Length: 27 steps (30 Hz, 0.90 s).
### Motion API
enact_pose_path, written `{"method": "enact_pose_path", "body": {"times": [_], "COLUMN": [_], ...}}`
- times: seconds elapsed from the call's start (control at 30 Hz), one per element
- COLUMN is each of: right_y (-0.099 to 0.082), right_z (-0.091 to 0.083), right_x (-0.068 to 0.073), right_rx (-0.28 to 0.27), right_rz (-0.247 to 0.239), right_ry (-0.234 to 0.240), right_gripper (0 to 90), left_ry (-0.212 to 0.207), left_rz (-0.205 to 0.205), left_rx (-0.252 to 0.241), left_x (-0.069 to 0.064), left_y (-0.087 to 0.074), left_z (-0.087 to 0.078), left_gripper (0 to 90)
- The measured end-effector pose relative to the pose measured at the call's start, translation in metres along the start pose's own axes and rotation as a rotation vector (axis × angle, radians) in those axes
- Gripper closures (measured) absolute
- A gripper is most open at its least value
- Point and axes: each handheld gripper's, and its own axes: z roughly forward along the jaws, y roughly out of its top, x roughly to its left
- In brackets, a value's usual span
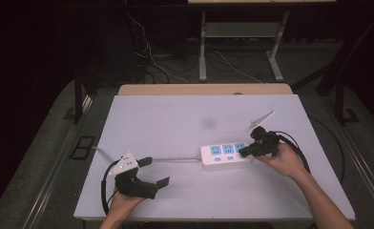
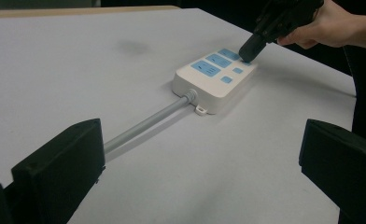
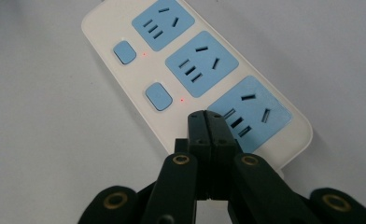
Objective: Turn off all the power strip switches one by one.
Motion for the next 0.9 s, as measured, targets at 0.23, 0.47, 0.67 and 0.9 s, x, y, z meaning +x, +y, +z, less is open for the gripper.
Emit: {"method": "enact_pose_path", "body": {"times": [0.23,0.47,0.67,0.9], "right_y": [0.0,-0.0028,-0.0036,-0.003], "right_z": [0.0003,0.0009,0.0012,0.0023], "right_x": [-0.0002,0.0016,-0.0001,0.0026], "right_rx": [0.003,-0.011,-0.016,-0.006], "right_rz": [0.005,0.007,0.007,-0.016], "right_ry": [0.006,0.023,0.033,0.012], "right_gripper": [90.0,90.0,90.0,90.0], "left_ry": [-0.002,-0.001,-0.001,-0.003], "left_rz": [0.001,-0.004,-0.002,0.001], "left_rx": [0.001,0.005,0.006,0.008], "left_x": [-0.0005,0.0002,-0.0006,-0.0016], "left_y": [0.0001,-0.0001,-0.0003,-0.0003], "left_z": [0.0001,0.0007,0.0008,0.0015], "left_gripper": [0.0,0.0,0.0,0.0]}}
